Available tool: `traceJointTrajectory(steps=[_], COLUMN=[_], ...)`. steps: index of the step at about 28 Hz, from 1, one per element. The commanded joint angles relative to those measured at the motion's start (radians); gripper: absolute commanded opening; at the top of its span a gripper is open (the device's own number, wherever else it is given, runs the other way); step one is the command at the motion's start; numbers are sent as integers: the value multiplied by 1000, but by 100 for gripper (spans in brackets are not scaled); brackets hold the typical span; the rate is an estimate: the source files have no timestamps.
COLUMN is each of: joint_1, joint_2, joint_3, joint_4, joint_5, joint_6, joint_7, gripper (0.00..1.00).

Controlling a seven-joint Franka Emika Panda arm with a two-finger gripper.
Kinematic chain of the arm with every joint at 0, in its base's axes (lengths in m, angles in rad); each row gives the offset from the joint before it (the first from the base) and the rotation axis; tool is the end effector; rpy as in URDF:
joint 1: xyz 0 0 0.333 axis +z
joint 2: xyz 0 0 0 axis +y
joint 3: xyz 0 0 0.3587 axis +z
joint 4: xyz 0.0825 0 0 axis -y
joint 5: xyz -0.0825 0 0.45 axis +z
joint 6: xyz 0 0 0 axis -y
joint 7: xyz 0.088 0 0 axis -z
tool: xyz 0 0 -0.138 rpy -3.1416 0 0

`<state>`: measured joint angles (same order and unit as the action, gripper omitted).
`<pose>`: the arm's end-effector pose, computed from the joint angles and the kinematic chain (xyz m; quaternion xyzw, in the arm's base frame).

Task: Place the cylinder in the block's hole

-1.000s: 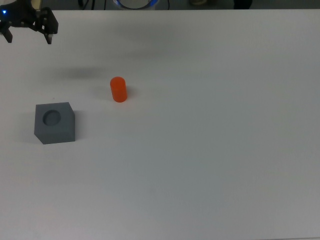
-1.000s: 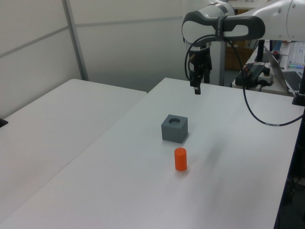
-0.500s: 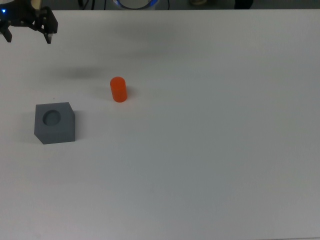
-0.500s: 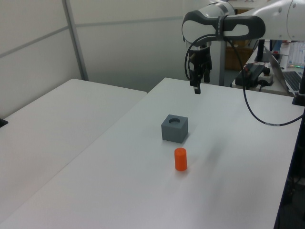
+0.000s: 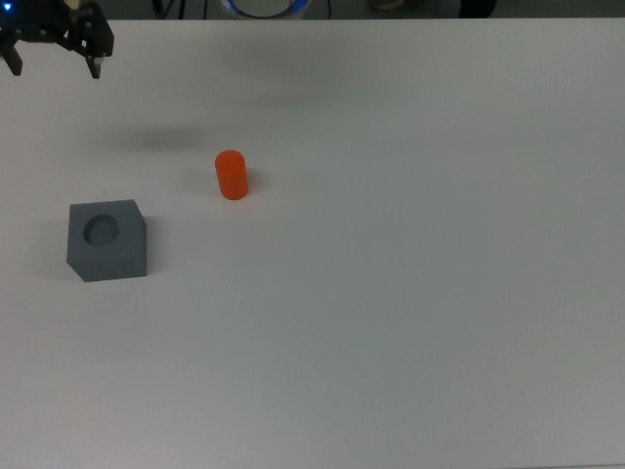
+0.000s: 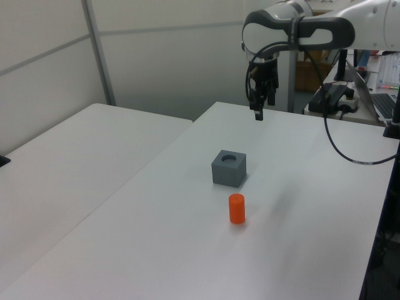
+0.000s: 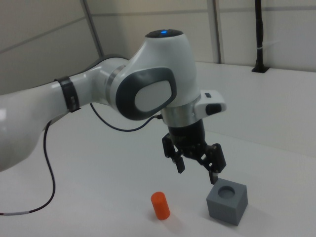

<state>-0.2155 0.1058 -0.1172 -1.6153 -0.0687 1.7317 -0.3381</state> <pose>0.6283 -0.2226 0.5590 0.9991 0.0084 -0.0079 0.0397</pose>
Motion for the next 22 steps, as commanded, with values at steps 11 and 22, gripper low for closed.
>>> traceJointTrajectory(steps=[11,22], joint_1=[232,275], joint_2=[-184,-51], joint_3=[-2,16], joint_4=[-376,-445], joint_5=[1,14], joint_6=[169,331], joint_7=[2,5], gripper=[100,100])
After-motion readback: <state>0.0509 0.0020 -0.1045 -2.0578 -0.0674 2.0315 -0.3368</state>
